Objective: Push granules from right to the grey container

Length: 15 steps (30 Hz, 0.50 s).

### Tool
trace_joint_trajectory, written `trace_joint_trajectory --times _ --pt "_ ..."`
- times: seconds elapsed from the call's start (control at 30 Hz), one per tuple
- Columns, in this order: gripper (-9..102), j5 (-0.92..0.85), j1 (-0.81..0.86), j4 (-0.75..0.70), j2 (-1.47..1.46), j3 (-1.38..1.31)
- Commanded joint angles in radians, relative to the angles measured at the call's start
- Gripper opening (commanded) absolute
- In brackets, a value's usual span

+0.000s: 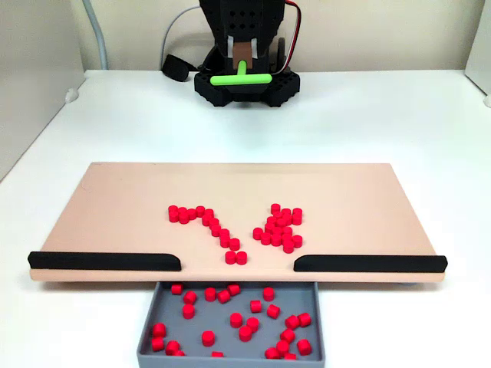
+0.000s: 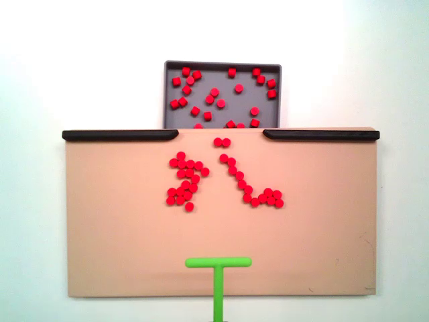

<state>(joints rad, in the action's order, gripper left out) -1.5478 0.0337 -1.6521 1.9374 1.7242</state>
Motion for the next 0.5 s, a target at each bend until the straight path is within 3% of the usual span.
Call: trace_joint_trajectory --times 0.0,0.47 --pt "0 0.000 -0.008 0.005 0.029 -0.006" --pt "0 0.000 0.003 0.003 0.017 -0.006"
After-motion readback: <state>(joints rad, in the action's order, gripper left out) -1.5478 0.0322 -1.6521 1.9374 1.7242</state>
